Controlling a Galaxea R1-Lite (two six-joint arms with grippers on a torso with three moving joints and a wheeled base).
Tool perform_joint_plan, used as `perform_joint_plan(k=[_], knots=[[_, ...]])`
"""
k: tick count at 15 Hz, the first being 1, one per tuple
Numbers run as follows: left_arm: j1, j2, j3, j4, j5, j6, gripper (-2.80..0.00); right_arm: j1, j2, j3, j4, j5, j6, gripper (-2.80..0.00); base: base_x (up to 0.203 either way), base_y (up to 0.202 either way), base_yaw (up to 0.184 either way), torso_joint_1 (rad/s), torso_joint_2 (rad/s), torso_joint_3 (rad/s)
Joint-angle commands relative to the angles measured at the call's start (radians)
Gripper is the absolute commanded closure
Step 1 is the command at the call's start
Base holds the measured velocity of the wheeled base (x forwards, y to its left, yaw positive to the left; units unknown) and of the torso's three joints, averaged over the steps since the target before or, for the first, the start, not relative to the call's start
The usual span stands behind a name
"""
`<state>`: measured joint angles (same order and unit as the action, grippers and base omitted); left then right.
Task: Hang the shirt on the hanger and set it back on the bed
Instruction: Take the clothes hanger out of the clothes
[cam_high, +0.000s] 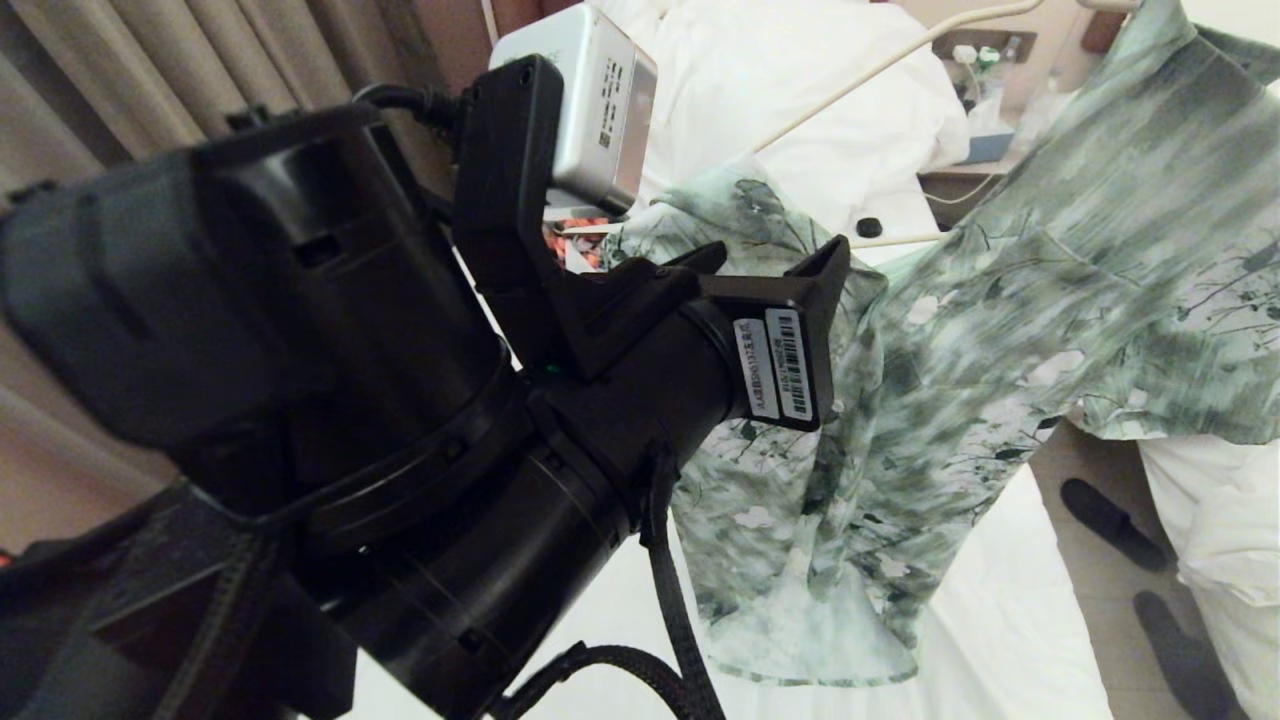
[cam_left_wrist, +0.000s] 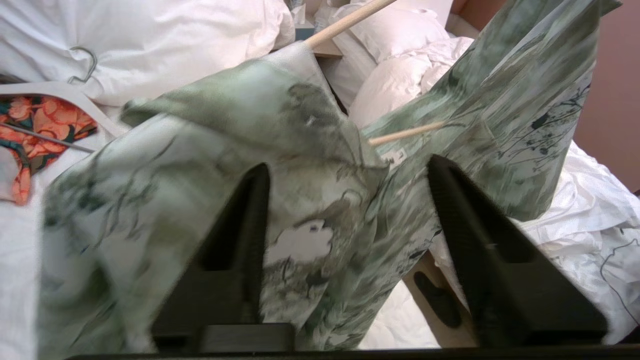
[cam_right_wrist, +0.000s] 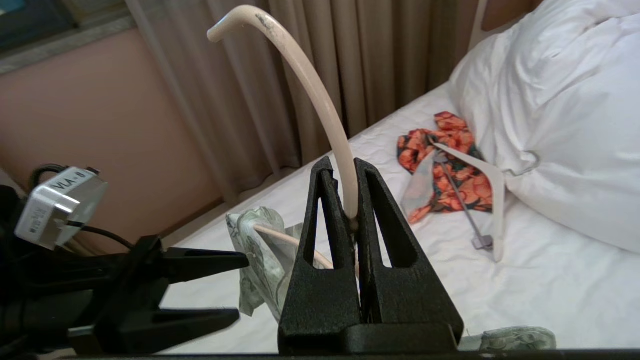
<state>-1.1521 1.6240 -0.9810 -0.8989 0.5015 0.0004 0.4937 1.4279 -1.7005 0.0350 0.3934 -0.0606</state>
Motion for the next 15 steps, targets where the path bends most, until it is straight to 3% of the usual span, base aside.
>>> perform_joint_plan(k=[1, 9, 10, 15], knots=[[0.002, 0.007, -0.011, -0.006, 0.005, 0.000, -2.80, 0.013, 0.002, 0.000, 0.000, 0.002, 0.002, 0.00, 0.000, 0.000, 0.000, 0.000, 0.00, 0.000], [0.019, 0.023, -0.025, -0.062, 0.009, -0.016, -2.80, 0.051, 0.002, 0.027, 0.000, 0.001, 0.004, 0.00, 0.000, 0.000, 0.000, 0.000, 0.00, 0.000], [0.019, 0.027, -0.025, -0.064, 0.009, -0.014, 0.00, 0.051, 0.000, 0.027, 0.000, 0.001, 0.004, 0.00, 0.000, 0.000, 0.000, 0.000, 0.00, 0.000], [0.019, 0.023, -0.022, -0.064, 0.008, -0.016, 0.00, 0.052, -0.003, 0.028, 0.000, 0.001, 0.002, 0.00, 0.000, 0.000, 0.000, 0.000, 0.00, 0.000]])
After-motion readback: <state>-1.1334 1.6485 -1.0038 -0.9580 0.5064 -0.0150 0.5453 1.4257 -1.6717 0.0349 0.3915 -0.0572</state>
